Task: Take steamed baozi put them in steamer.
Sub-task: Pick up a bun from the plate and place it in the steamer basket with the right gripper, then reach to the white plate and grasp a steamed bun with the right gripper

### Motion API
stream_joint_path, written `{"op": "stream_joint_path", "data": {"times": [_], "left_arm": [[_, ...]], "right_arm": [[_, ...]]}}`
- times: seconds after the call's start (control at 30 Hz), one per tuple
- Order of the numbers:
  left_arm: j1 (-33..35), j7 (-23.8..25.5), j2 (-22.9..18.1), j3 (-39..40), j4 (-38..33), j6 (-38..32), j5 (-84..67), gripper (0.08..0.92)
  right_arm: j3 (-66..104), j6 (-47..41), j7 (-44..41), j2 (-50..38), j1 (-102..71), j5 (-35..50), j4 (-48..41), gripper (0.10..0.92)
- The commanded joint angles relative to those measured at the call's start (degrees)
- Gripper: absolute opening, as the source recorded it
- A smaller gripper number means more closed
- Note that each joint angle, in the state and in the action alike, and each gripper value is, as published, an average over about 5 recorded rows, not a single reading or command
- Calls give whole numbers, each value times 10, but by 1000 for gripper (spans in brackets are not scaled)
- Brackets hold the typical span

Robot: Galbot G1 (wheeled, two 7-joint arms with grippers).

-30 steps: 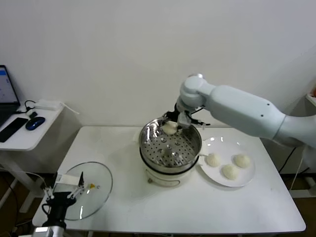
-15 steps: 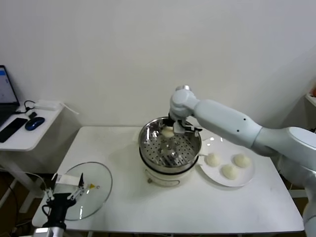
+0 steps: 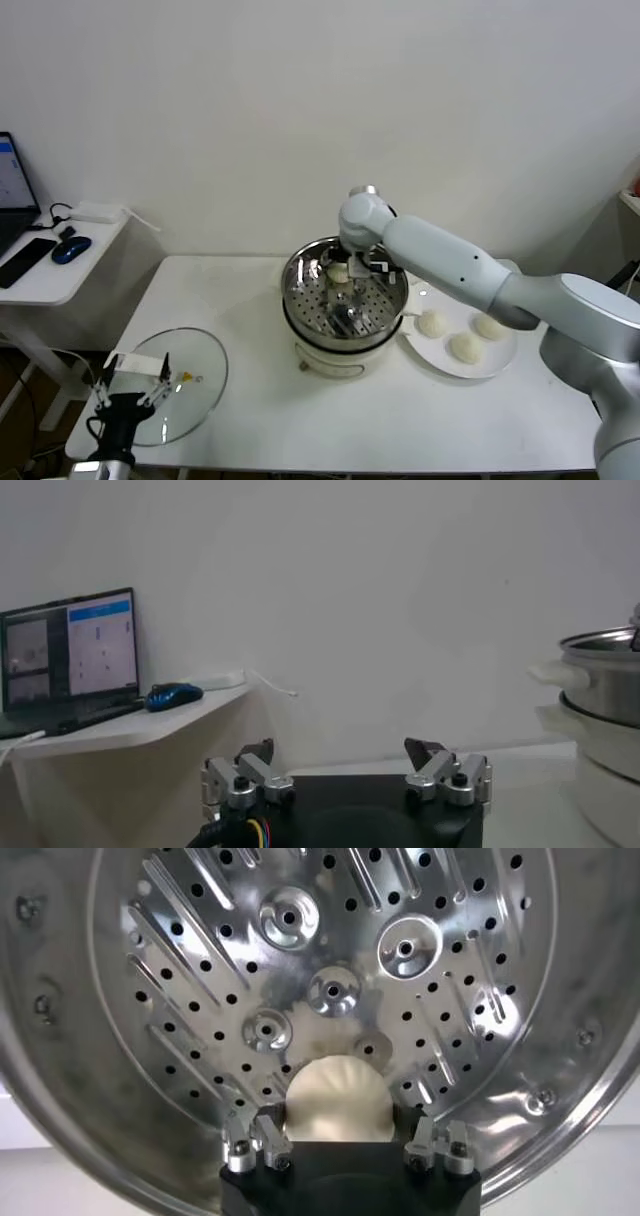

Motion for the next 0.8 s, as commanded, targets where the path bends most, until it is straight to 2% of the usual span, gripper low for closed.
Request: {"op": "stream_joint_path", "data": {"times": [0.03, 0.2, 0.33, 0.57, 0.8], "left_arm": [[0, 0, 2, 0, 0, 1, 0, 823], [0, 0, 3, -1, -1, 2, 0, 823], [2, 0, 2, -1, -2, 2, 0, 823], [0, 0, 2, 1, -6, 4, 1, 823], [-6, 1, 1, 7, -11, 7, 2, 823]], "right_arm": [[13, 10, 5, 6, -10, -16, -9, 781], [15, 17, -3, -4, 4, 13, 3, 821], [-11, 12, -28, -38, 46, 100, 34, 823], [-123, -67, -70, -158, 178, 371, 103, 823], [-272, -262, -81, -265, 290, 649, 88, 823]]}}
